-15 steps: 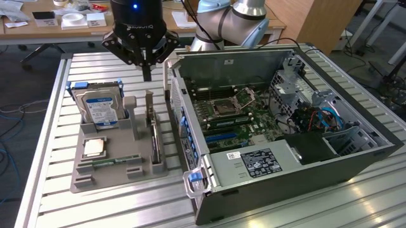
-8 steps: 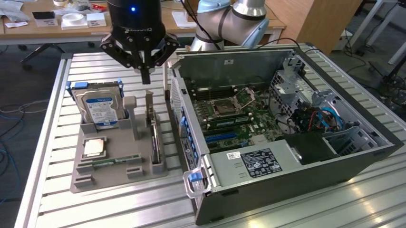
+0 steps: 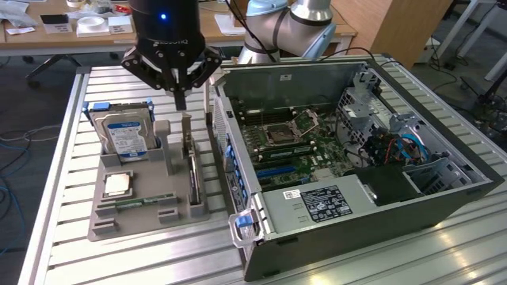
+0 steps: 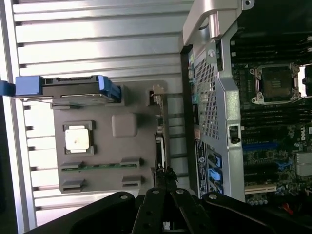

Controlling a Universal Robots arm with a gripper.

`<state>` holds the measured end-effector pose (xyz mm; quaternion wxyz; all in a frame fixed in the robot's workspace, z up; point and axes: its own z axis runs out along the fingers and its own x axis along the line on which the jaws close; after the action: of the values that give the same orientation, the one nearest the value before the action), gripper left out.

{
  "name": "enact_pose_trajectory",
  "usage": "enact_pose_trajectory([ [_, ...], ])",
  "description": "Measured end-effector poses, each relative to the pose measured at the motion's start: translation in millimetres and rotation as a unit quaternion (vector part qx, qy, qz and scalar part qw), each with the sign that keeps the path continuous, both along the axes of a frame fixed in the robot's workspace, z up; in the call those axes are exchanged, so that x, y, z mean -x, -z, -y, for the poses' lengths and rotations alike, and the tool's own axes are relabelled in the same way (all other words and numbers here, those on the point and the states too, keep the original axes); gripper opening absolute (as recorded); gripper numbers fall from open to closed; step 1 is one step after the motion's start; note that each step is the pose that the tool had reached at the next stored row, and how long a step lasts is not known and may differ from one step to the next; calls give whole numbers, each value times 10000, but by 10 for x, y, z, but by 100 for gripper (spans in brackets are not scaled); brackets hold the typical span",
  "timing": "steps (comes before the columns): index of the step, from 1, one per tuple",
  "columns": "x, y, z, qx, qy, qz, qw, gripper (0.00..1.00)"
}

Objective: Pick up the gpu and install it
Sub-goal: 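Reach for the gpu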

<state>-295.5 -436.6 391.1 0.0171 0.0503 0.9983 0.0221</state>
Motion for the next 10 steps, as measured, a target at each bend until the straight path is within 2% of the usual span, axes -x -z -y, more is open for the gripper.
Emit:
enact_pose_trajectory([
  [5, 23, 11, 44, 0, 1, 0, 10000, 11],
  [10, 36, 23, 51, 0, 0, 0, 10000, 11],
])
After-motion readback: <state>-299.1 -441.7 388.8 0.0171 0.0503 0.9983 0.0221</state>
